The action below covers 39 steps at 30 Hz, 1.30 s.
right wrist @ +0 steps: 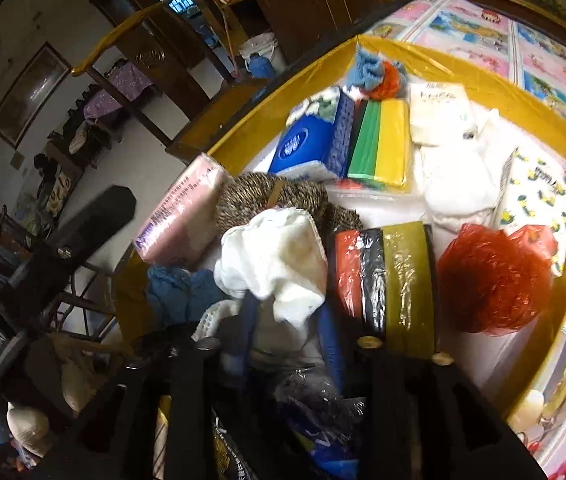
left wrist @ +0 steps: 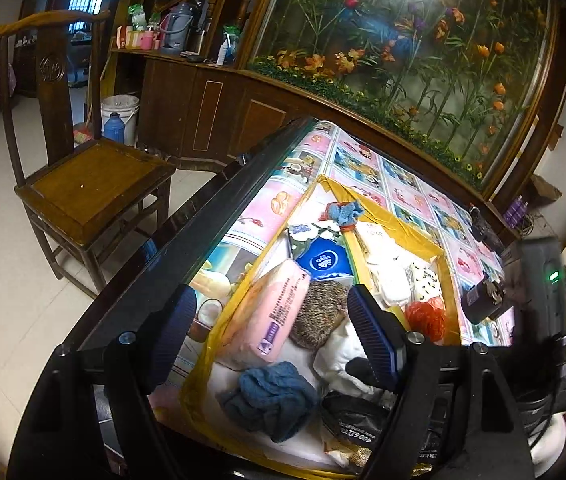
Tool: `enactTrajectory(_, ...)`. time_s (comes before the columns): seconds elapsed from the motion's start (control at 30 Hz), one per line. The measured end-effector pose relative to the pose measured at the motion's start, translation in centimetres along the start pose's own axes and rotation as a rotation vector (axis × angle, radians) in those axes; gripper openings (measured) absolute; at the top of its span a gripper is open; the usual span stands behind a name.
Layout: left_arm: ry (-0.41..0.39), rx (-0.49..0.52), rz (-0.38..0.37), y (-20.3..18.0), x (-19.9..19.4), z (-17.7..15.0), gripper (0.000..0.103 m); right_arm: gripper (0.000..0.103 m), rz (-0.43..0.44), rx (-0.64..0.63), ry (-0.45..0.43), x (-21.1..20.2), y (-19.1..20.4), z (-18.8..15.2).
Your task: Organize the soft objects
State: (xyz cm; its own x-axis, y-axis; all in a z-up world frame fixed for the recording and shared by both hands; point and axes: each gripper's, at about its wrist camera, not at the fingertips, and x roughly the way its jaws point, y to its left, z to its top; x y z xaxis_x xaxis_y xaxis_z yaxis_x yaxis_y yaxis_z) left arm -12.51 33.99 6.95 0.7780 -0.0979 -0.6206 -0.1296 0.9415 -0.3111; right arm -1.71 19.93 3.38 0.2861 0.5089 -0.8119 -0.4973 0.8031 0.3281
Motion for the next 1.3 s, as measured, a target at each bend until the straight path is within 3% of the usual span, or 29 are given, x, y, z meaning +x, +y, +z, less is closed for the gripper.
enactTrajectory(0.2, -0.034, 0.047, 0.026, -1.7, -1.4, -0.3, 0.079, 0.057, -0.009, -0.043, -0.125, -4.3, 0.9, -1.5)
enactTrajectory(0.6, -0.134, 0.161, 0.243, -5.7, -4.7, -1.3, 0.079, 0.063, -0.087, 0.059, -0.281, -11.3, -2.6, -7.1)
enactTrajectory(1.03, -0.179, 0.216, 0.278, -9.2, -7.4, -2.5, 0.079, 0.073, -0.165, 0.018, -0.346, -15.9, -2.6, -12.9)
enactTrajectory(1.3, -0.288, 0.220, 0.297, -11.2, -9.9, -3.1, 0.079, 0.077, -0.183, 0.043, -0.405, -18.2, -3.4, -15.3)
